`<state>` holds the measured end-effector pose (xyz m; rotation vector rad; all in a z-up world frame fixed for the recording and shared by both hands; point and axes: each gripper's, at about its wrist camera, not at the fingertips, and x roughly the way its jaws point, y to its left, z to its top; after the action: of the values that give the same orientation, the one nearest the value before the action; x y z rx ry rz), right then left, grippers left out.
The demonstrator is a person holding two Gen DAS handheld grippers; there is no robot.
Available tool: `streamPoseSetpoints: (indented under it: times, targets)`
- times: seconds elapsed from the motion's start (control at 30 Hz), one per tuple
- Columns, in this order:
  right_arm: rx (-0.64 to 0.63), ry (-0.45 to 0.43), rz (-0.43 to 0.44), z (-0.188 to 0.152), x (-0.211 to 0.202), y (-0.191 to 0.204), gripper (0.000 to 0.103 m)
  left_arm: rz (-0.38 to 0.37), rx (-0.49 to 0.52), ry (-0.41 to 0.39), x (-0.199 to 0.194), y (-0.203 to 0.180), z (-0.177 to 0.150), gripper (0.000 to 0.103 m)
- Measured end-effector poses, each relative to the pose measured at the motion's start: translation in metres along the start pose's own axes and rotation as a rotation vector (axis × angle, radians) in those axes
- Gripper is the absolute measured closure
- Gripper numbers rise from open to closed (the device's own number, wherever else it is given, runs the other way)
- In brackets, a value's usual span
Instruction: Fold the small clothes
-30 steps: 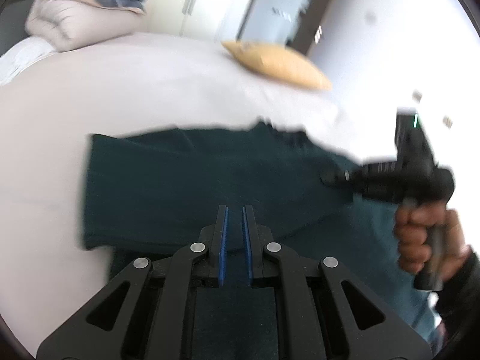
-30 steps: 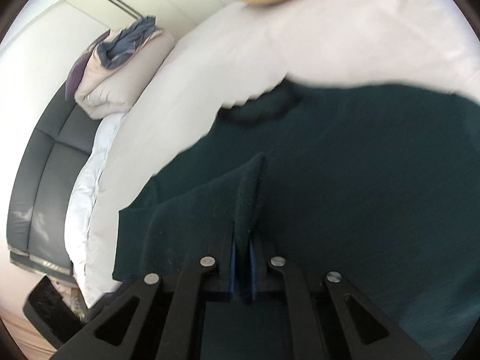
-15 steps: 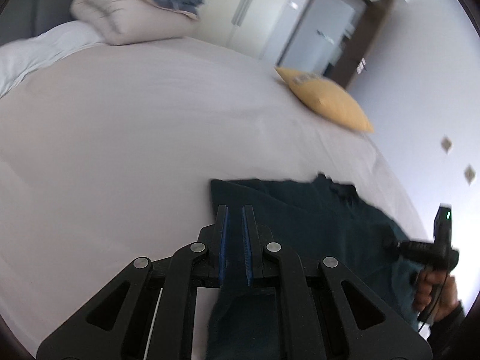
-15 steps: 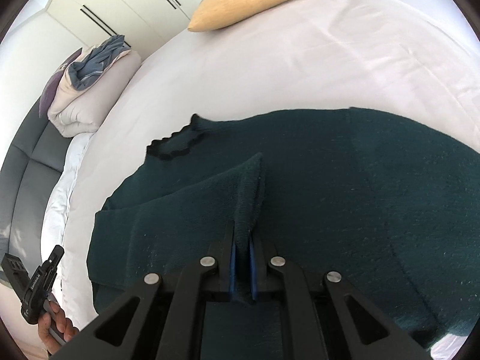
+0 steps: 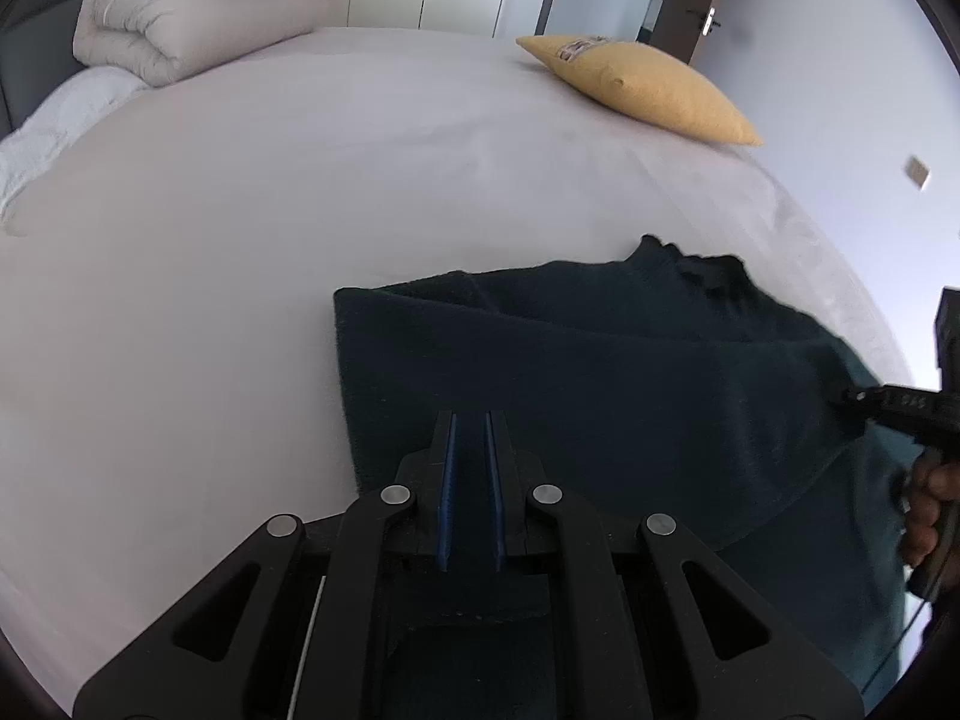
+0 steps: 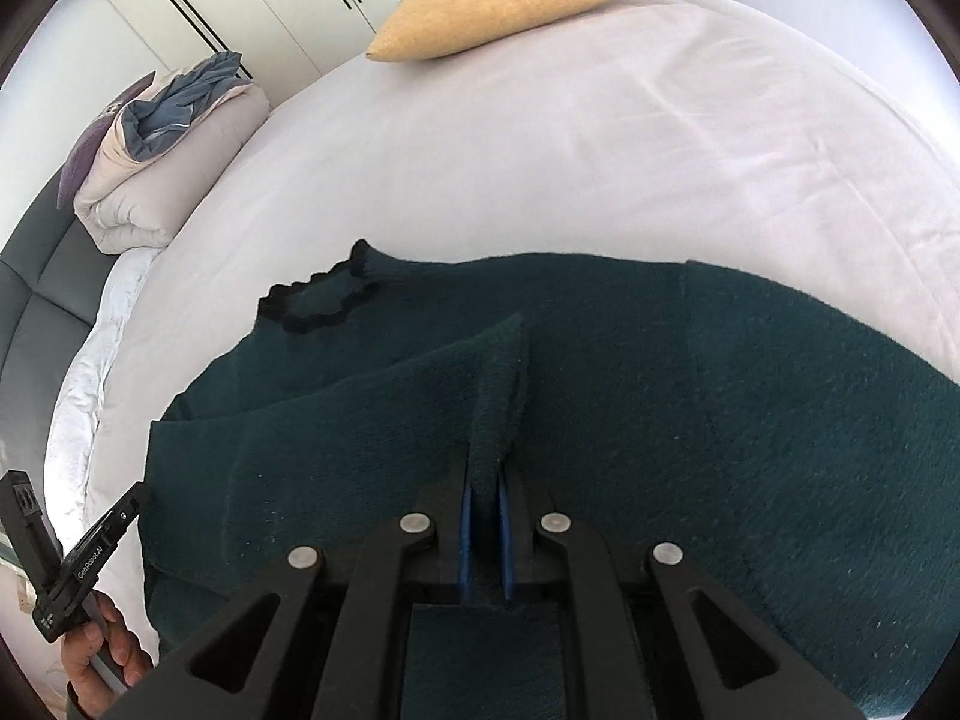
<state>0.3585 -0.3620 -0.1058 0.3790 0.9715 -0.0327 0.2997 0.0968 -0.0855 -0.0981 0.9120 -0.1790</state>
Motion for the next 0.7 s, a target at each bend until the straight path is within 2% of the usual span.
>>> streamPoseSetpoints:
  times: [0.4, 0.7]
  targets:
    - [0.013, 0.016, -0.019, -0.005, -0.007, -0.004, 0.096, 0.045, 0.017, 0.016, 0.022, -0.003, -0.008, 0.094]
    - [0.097, 0.055, 0.012, -0.009, -0.01, -0.015, 0.096, 0.074, 0.038, 0.022, 0.026, -0.004, -0.008, 0.094]
